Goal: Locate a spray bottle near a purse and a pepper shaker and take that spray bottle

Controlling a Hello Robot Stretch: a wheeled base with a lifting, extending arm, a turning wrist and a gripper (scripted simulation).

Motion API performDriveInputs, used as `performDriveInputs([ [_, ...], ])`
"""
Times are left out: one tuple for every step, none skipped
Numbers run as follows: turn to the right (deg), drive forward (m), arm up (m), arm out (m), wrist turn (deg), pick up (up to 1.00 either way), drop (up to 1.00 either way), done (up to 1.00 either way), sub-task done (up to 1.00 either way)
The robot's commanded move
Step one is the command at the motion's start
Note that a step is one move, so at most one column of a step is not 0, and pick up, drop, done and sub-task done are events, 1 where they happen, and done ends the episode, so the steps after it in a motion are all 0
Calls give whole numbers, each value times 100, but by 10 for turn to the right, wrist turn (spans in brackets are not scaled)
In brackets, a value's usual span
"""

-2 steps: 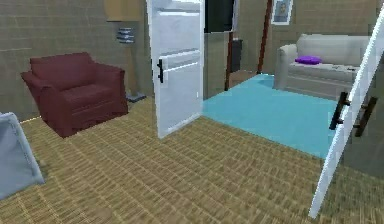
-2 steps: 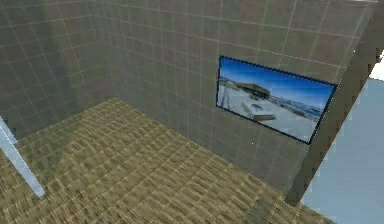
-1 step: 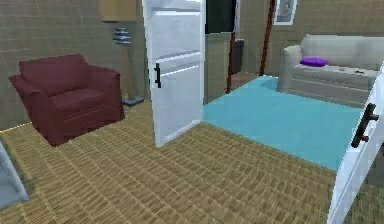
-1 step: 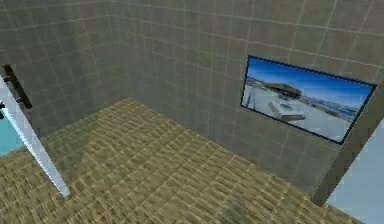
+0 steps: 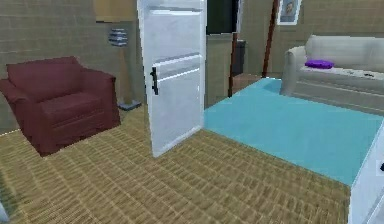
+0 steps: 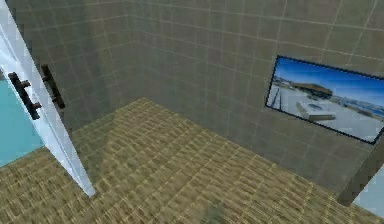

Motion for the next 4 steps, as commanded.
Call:
performDriveInputs([
  [120,0,0,0,0,0,0,0,0],
  [0,100,0,0,0,0,0,0,0],
  [270,0,0,0,0,0,0,0,0],
  [0,10,0,0,0,0,0,0,0],
])
